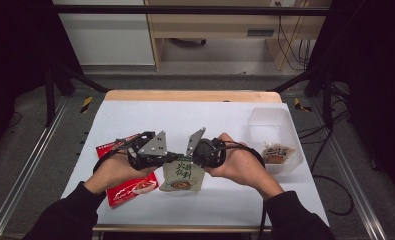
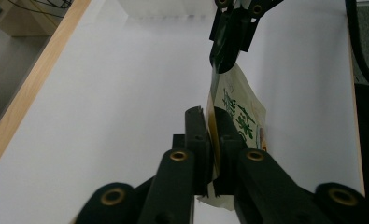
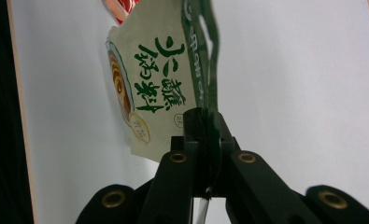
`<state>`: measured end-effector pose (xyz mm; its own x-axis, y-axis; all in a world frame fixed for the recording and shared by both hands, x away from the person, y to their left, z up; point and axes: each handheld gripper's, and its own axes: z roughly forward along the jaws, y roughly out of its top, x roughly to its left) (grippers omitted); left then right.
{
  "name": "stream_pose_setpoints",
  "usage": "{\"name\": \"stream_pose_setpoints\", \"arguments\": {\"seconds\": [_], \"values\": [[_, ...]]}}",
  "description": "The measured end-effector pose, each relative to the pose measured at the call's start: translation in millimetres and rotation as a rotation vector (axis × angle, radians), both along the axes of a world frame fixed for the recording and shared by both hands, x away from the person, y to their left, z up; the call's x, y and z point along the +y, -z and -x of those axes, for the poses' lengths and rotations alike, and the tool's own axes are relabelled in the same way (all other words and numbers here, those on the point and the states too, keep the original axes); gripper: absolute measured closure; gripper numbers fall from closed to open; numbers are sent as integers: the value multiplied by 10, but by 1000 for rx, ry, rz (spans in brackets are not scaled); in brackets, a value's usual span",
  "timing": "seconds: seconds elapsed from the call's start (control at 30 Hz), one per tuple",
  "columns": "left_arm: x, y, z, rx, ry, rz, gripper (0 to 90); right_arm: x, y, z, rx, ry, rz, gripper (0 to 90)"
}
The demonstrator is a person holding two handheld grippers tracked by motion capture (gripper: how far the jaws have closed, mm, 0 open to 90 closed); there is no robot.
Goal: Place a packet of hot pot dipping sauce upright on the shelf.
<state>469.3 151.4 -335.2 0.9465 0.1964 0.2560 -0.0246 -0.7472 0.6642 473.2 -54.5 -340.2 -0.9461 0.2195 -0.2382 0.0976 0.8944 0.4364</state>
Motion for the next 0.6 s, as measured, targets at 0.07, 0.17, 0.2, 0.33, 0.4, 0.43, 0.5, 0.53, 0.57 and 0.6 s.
{"name": "stream_pose_setpoints", "arguments": {"seconds": [0.07, 0.17, 0.2, 0.33, 0.4, 0.43, 0.5, 0.53, 0.57, 0.6], "values": [[28, 16, -4, 4, -31, 21, 703, 15, 1, -9, 0, 4, 11, 900], [98, 52, 10, -12, -66, 46, 498, 32, -8, -37, 8, 7, 12, 900], [127, 71, 18, -17, -77, 53, 440, 37, -16, -49, 7, 2, 5, 900], [282, 191, 36, 3, -147, 101, 272, 61, -64, -65, 1, -8, 21, 900], [386, 289, 39, 13, -199, 129, 185, 62, -94, -73, -1, -14, 28, 900], [432, 342, 44, 12, -223, 139, 148, 60, -115, -79, -9, -13, 32, 900], [510, 439, 38, 17, -269, 140, 106, 47, -144, -92, -16, -8, 37, 900], [563, 516, 25, 21, -299, 137, 96, 36, -164, -99, -18, -2, 39, 900], [593, 561, 14, 26, -317, 134, 89, 19, -189, -113, -21, 1, 37, 900], [629, 624, -5, 37, -344, 139, 85, 8, -204, -124, -19, 0, 35, 900]]}}
